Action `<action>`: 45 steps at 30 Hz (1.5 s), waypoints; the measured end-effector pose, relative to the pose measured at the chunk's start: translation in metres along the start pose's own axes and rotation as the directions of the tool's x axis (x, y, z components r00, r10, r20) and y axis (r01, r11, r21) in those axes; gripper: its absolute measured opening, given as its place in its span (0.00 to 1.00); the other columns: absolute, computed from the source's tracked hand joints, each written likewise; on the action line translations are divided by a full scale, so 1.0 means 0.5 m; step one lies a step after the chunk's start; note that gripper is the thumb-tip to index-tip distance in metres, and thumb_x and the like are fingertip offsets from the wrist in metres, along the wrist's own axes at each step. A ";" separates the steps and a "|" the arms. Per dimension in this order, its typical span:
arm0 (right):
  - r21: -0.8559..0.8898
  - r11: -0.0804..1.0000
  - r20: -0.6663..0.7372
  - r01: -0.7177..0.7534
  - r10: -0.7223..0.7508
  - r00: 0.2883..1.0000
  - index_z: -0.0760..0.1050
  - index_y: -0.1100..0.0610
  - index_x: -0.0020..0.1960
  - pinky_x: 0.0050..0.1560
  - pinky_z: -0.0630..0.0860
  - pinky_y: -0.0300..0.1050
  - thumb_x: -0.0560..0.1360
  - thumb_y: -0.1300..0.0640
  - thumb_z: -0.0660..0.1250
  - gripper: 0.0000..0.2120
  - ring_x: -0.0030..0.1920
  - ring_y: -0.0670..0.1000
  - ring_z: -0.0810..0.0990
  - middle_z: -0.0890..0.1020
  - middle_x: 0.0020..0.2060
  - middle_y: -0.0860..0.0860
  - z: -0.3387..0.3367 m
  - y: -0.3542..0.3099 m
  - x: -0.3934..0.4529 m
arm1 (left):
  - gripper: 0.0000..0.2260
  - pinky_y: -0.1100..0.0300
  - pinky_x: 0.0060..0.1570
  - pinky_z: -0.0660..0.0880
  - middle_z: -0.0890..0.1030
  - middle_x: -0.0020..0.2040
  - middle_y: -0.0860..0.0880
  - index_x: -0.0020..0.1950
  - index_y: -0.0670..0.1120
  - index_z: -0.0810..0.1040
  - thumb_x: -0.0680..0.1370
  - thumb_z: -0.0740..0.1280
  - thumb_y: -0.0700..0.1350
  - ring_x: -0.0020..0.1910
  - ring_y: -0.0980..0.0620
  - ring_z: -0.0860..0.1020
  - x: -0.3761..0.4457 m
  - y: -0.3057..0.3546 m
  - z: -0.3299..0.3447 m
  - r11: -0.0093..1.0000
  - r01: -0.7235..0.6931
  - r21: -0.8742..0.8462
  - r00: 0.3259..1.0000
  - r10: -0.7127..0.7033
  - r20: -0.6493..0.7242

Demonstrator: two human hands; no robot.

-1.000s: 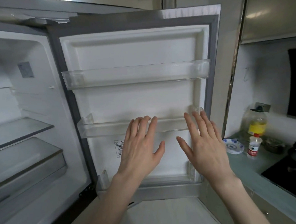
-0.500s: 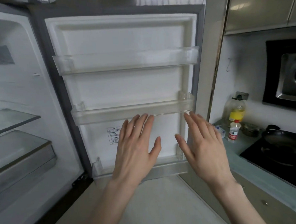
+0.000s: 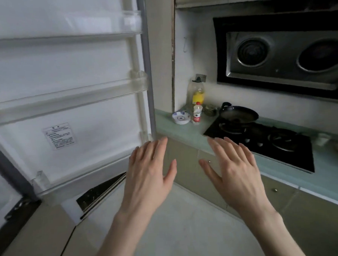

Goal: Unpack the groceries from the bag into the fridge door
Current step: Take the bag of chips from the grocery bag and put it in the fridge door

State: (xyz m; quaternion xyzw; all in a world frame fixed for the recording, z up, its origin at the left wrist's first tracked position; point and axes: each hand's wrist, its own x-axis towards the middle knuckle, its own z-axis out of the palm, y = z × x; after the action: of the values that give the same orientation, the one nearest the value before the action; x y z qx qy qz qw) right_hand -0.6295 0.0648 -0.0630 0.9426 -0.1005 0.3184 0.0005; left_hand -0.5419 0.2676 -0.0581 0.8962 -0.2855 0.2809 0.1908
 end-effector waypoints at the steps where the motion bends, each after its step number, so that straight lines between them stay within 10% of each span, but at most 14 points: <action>1: -0.009 1.000 -0.003 -0.028 0.028 1.000 0.73 0.55 0.75 0.76 0.66 0.56 0.83 0.36 0.55 0.30 0.75 0.57 0.73 0.79 0.70 0.54 -0.008 0.023 -0.015 | 0.24 0.47 0.64 0.74 0.80 0.62 0.48 0.74 0.46 0.72 0.81 0.61 0.56 0.60 0.43 0.77 -0.002 0.023 0.007 1.000 -0.017 -0.005 1.000 0.017 0.020; 27: -0.233 0.777 -0.187 -0.585 0.555 0.811 0.72 0.54 0.76 0.78 0.64 0.54 0.84 0.37 0.57 0.28 0.76 0.54 0.72 0.76 0.73 0.52 -0.402 0.742 -0.565 | 0.23 0.46 0.74 0.68 0.78 0.69 0.43 0.71 0.41 0.76 0.82 0.62 0.53 0.72 0.42 0.74 -0.132 0.983 0.233 0.719 -0.521 -0.459 0.818 0.575 -0.028; 45: -0.258 0.475 -0.306 -0.842 0.786 0.537 0.69 0.54 0.78 0.76 0.67 0.55 0.84 0.39 0.57 0.28 0.75 0.55 0.71 0.72 0.76 0.53 -0.432 0.911 -0.803 | 0.22 0.49 0.75 0.67 0.79 0.70 0.43 0.72 0.40 0.76 0.83 0.63 0.52 0.73 0.44 0.74 -0.230 1.295 0.406 0.444 -0.602 -0.663 0.631 0.774 -0.053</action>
State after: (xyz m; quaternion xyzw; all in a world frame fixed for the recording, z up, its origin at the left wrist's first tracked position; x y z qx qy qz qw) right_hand -1.1574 -0.2914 -0.1605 0.7354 -0.5951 0.3221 0.0364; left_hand -0.9408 -0.2827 -0.1671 0.6089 -0.7249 0.1030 0.3052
